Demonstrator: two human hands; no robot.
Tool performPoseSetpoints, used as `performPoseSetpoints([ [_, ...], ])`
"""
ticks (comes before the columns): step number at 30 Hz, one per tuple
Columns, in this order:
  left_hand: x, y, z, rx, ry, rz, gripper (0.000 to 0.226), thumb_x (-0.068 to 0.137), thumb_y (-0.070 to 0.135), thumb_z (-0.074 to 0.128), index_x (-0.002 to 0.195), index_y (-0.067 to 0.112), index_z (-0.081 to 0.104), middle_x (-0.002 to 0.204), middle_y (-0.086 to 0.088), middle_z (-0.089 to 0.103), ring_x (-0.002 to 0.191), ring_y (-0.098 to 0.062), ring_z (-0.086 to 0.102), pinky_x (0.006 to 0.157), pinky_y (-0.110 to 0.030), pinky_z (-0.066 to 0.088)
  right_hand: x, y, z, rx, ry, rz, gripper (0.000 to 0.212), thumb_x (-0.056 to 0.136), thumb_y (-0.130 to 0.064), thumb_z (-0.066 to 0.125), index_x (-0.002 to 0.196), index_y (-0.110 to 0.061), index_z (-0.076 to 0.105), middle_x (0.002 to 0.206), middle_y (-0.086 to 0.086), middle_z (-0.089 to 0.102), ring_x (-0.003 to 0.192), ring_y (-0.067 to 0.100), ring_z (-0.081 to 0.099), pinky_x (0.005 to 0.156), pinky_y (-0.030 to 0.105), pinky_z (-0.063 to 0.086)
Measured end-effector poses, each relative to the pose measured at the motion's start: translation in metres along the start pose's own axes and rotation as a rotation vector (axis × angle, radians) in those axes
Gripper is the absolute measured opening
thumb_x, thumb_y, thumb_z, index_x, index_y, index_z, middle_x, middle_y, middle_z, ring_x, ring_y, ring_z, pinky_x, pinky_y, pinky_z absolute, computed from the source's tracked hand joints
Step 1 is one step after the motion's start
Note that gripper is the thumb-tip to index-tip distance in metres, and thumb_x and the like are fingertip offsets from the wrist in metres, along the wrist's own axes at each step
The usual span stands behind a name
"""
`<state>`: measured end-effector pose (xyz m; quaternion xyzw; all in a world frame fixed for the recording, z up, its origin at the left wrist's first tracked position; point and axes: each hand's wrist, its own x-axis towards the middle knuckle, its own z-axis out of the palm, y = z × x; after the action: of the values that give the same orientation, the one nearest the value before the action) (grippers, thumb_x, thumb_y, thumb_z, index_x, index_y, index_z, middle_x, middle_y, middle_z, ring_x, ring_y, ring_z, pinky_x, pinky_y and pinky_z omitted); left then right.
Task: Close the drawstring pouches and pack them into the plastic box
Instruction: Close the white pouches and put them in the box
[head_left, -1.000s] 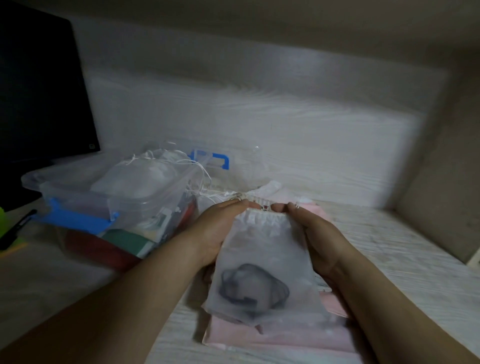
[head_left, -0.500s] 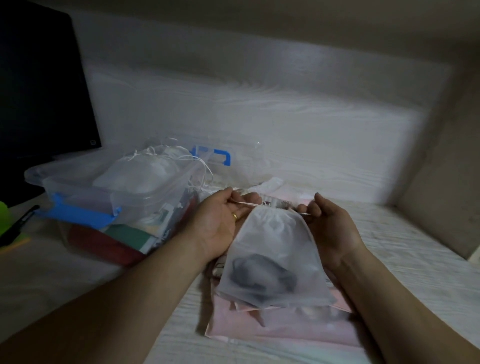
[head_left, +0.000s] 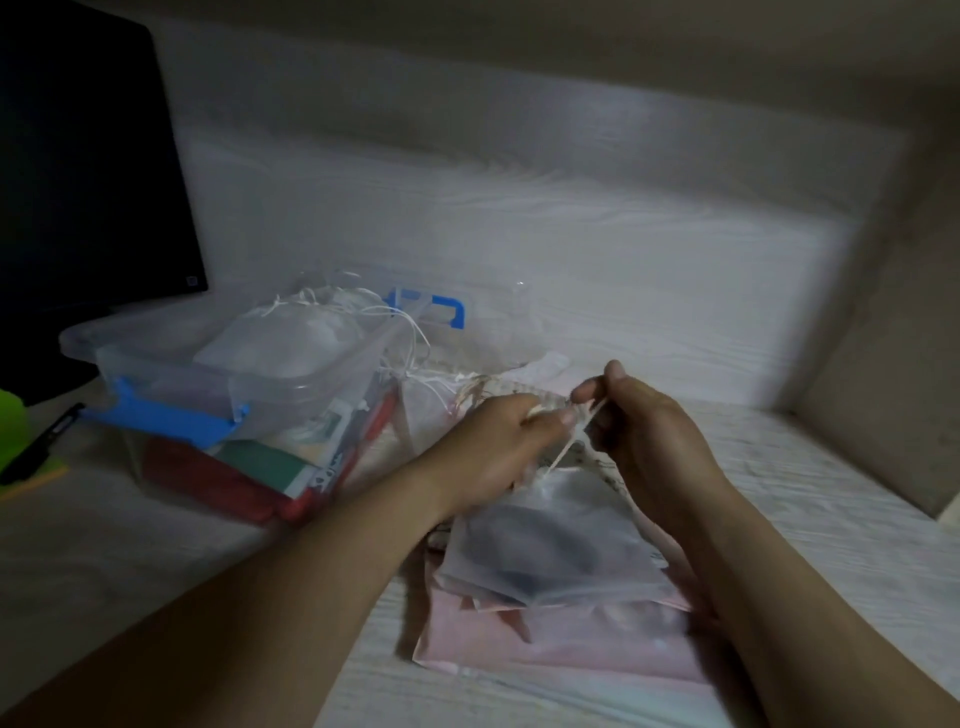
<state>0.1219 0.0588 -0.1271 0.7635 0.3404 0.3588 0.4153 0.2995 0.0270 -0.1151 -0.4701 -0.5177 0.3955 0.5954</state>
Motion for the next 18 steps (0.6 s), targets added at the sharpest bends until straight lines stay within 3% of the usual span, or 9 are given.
performPoseSetpoints([
  [3, 0.002, 0.000, 0.008, 0.198, -0.049, 0.029, 0.031, 0.102, 0.044, 0.056, 0.081, 0.023, 0.060, 0.064, 0.013, 0.059, 0.063, -0.007, 0.055, 0.066, -0.033, 0.045, -0.005, -0.002, 0.008, -0.063, -0.085, -0.066, 0.040, 0.108, -0.037, 0.047, 0.100, -0.015, 0.080, 0.078, 0.006, 0.061, 0.077, 0.021, 0.063, 0.074, 0.033, 0.050],
  [6, 0.005, -0.006, 0.007, 0.037, 0.001, -0.046, 0.029, 0.098, 0.038, 0.052, 0.080, 0.020, 0.066, 0.059, 0.007, 0.055, 0.057, -0.013, 0.051, 0.062, -0.036, 0.041, -0.006, -0.001, 0.016, -0.005, -0.065, -0.042, 0.030, 0.107, -0.030, 0.051, 0.109, -0.012, 0.075, 0.085, 0.005, 0.068, 0.086, 0.020, 0.068, 0.080, 0.034, 0.053],
  [8, 0.007, -0.009, 0.005, -0.217, 0.079, -0.126, 0.033, 0.098, 0.035, 0.053, 0.068, 0.026, 0.062, 0.053, 0.008, 0.043, 0.051, -0.012, 0.040, 0.054, -0.030, 0.032, -0.004, 0.003, 0.016, 0.024, -0.021, 0.022, 0.019, 0.102, -0.025, 0.061, 0.099, -0.007, 0.067, 0.083, 0.009, 0.071, 0.085, 0.026, 0.068, 0.079, 0.037, 0.053],
  [10, 0.007, -0.007, 0.005, -0.362, 0.138, -0.182, 0.037, 0.104, 0.028, 0.052, 0.068, 0.025, 0.056, 0.054, 0.006, 0.037, 0.051, -0.012, 0.034, 0.049, -0.025, 0.030, -0.005, 0.009, 0.013, -0.090, -0.109, 0.054, 0.009, 0.097, -0.014, 0.068, 0.091, -0.007, 0.068, 0.087, 0.020, 0.074, 0.085, 0.031, 0.067, 0.082, 0.041, 0.053],
  [13, 0.007, -0.006, 0.004, -0.297, 0.172, -0.182, 0.038, 0.107, 0.032, 0.051, 0.070, 0.023, 0.054, 0.050, 0.010, 0.044, 0.049, -0.010, 0.042, 0.052, -0.026, 0.036, -0.008, 0.014, 0.013, -0.229, -0.276, 0.043, 0.008, 0.096, -0.003, 0.067, 0.089, -0.002, 0.072, 0.094, 0.025, 0.075, 0.084, 0.031, 0.069, 0.087, 0.040, 0.053],
  [16, 0.007, -0.004, 0.003, -0.285, 0.188, -0.168, 0.036, 0.107, 0.034, 0.050, 0.073, 0.025, 0.054, 0.048, 0.013, 0.045, 0.045, -0.007, 0.043, 0.053, -0.027, 0.036, -0.007, 0.016, 0.012, -0.180, -0.302, 0.052, 0.008, 0.096, -0.006, 0.069, 0.091, 0.001, 0.072, 0.100, 0.028, 0.074, 0.096, 0.047, 0.070, 0.098, 0.055, 0.053],
  [18, 0.005, -0.003, 0.003, -0.288, 0.183, -0.168, 0.034, 0.108, 0.034, 0.049, 0.076, 0.022, 0.053, 0.047, 0.012, 0.046, 0.044, -0.006, 0.045, 0.051, -0.025, 0.037, -0.006, 0.017, 0.012, -0.129, -0.322, 0.082, 0.007, 0.093, -0.005, 0.068, 0.089, -0.001, 0.072, 0.102, 0.032, 0.073, 0.096, 0.043, 0.069, 0.103, 0.058, 0.049],
])
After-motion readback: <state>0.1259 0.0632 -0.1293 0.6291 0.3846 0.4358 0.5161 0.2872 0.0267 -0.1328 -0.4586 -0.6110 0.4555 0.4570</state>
